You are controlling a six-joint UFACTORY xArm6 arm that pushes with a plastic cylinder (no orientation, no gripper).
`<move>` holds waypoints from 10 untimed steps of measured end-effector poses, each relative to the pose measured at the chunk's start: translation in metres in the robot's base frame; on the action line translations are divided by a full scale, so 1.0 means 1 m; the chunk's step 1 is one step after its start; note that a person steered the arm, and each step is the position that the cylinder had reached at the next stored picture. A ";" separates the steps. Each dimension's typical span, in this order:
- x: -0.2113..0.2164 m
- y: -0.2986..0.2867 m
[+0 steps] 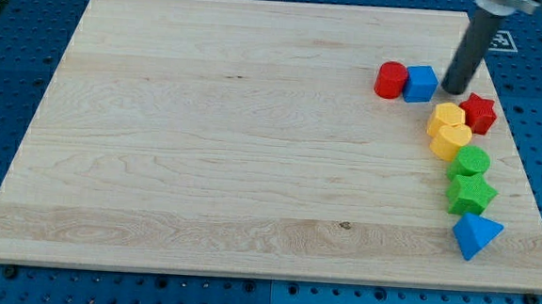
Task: Push the group of blocks a bit left
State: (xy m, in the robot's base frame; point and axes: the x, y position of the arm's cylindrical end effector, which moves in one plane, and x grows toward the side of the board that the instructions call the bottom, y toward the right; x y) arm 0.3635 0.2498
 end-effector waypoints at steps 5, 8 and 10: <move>0.056 0.015; 0.121 0.008; 0.082 0.012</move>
State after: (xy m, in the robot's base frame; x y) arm 0.4457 0.2621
